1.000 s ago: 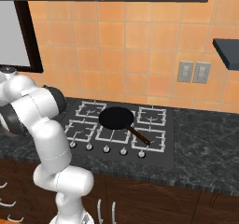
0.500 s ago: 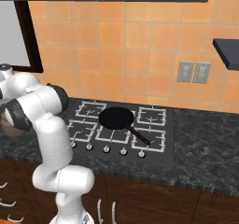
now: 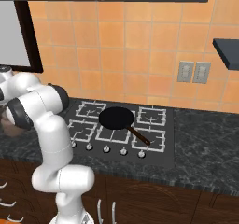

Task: Pick the kettle from the counter and place it on a stove burner. Then turn the burner on.

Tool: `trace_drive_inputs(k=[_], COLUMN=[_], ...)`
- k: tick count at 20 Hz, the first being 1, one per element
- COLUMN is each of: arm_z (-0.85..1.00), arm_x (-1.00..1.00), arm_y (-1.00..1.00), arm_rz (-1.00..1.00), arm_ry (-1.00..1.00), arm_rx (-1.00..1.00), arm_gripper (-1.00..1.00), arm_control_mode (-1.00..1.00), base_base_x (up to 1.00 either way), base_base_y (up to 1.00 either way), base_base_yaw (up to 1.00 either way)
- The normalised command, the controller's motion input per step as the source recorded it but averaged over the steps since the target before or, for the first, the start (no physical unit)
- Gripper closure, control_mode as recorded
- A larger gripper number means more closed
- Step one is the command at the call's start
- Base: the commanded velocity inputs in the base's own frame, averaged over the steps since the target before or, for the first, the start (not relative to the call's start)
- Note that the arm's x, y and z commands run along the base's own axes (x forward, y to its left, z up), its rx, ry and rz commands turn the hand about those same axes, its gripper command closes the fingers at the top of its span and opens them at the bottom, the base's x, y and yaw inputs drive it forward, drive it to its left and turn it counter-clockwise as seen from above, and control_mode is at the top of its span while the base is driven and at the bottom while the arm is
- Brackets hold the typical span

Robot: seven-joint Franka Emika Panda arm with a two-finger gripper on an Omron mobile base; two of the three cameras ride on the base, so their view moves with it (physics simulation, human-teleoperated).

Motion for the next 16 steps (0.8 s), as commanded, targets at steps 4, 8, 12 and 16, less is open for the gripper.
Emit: trace_drive_inputs(k=[4,8,12,16], arm_z=[-0.01,0.00,0.26,0.38], arm_x=[0.00,-0.01,-0.29,-0.37], arm_y=[0.00,0.00,-0.05,-0.23], arm_rz=[0.00,0.00,-0.01,-0.03], arm_ry=[0.00,0.00,0.00,0.00], arm_rx=[0.00,0.00,0.00,0.00], arm_gripper=[1.00,1.00,1.00,1.00], arm_control_mode=[-1.00,-1.00,-1.00,-1.00], base_base_x=[0.00,0.00,0.00,0.00], base_base_y=[0.00,0.00,0.00,0.00], base_base_yaw=[0.00,0.00,0.00,0.00])
